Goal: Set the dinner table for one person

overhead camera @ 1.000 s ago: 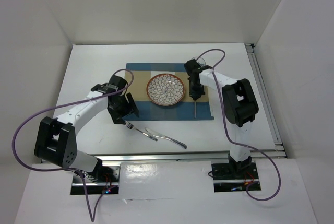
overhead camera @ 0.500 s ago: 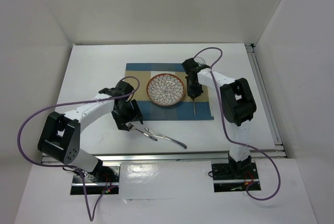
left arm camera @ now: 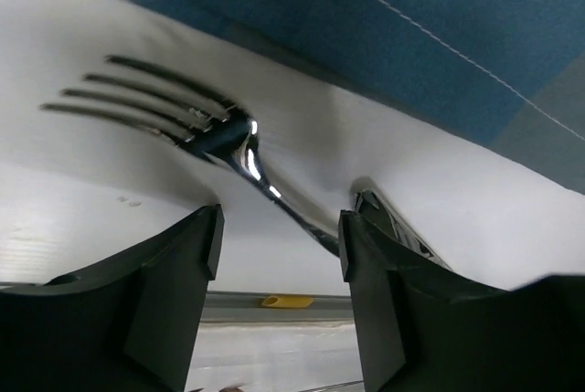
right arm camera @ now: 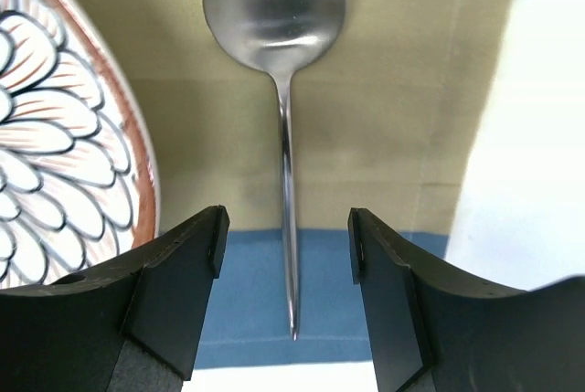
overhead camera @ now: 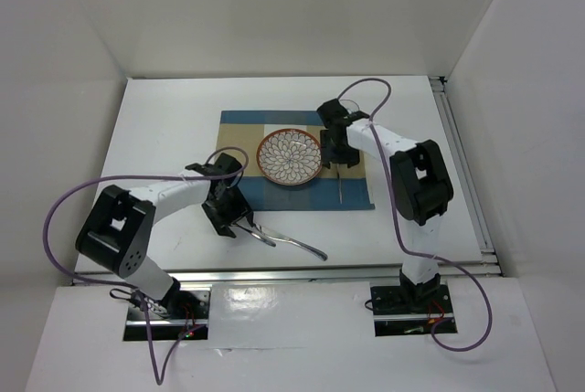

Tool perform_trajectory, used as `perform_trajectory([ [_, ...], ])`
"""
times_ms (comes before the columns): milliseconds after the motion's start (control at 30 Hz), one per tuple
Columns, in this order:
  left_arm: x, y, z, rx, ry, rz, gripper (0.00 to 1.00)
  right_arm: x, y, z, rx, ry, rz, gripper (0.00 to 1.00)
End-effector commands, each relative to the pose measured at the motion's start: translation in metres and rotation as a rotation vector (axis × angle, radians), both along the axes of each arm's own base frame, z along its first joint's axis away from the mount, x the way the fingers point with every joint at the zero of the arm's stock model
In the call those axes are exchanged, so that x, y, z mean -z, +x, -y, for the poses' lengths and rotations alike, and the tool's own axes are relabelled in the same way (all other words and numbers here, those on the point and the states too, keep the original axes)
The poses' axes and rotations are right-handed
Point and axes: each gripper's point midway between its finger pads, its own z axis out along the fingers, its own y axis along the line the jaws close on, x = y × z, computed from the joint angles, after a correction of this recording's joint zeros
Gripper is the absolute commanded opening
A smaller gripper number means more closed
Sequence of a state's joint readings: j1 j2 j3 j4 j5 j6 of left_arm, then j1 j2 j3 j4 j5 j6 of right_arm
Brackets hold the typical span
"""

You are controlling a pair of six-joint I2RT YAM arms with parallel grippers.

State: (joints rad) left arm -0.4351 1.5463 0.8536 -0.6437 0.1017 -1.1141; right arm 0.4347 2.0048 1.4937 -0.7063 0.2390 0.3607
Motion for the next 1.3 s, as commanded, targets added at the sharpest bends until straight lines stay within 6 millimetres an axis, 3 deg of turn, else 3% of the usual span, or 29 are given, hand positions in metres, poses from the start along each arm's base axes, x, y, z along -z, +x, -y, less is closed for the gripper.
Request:
perform_trajectory([
  [0, 0.003, 0.006, 0.011, -0.052, -0.005, -0.023, 0.69, -0.038, -0.003, 0.0, 0.008, 0.003, 0.064, 0.67],
  [233, 0.011, 0.009, 0.007, -0.087, 0.038, -0.02, 0.6, -0.06, -0.016, 0.006, 0.006, -0.001, 0.095, 0.67],
  [367, 0.013, 0.007, 0.006, -0.106, 0.041, -0.031, 0.47, -0.061, -0.023, 0.011, 0.01, -0.014, 0.092, 0.67],
  [467, 0.016, -0.006, 0.0, -0.105, 0.067, -0.078, 0.36, -0.061, -0.024, 0.014, 0.014, -0.028, 0.088, 0.67],
  [567, 0.006, -0.005, -0.003, -0.109, 0.073, -0.047, 0.36, -0.063, -0.024, 0.016, 0.017, -0.036, 0.09, 0.67],
  [667, -0.007, -0.005, -0.01, -0.115, 0.086, -0.003, 0.27, -0.063, -0.024, 0.016, 0.017, -0.036, 0.09, 0.67],
  [767, -0.021, -0.006, -0.012, -0.117, 0.085, 0.02, 0.15, -0.06, -0.024, 0.016, 0.017, -0.04, 0.082, 0.67],
  [800, -0.025, -0.001, -0.013, -0.12, 0.086, 0.045, 0.03, -0.06, -0.024, 0.016, 0.017, -0.04, 0.082, 0.67],
  [833, -0.027, -0.007, -0.016, -0.108, 0.096, 0.032, 0.0, -0.06, -0.024, 0.016, 0.017, -0.04, 0.082, 0.67],
  [1100, -0.048, -0.005, -0.026, -0.043, 0.143, 0.074, 0.0, -0.065, -0.024, 0.011, 0.016, -0.035, 0.084, 0.67],
  [1267, -0.066, 0.017, -0.032, 0.031, 0.199, 0.161, 0.0, -0.069, -0.025, 0.01, 0.013, -0.022, 0.09, 0.67],
])
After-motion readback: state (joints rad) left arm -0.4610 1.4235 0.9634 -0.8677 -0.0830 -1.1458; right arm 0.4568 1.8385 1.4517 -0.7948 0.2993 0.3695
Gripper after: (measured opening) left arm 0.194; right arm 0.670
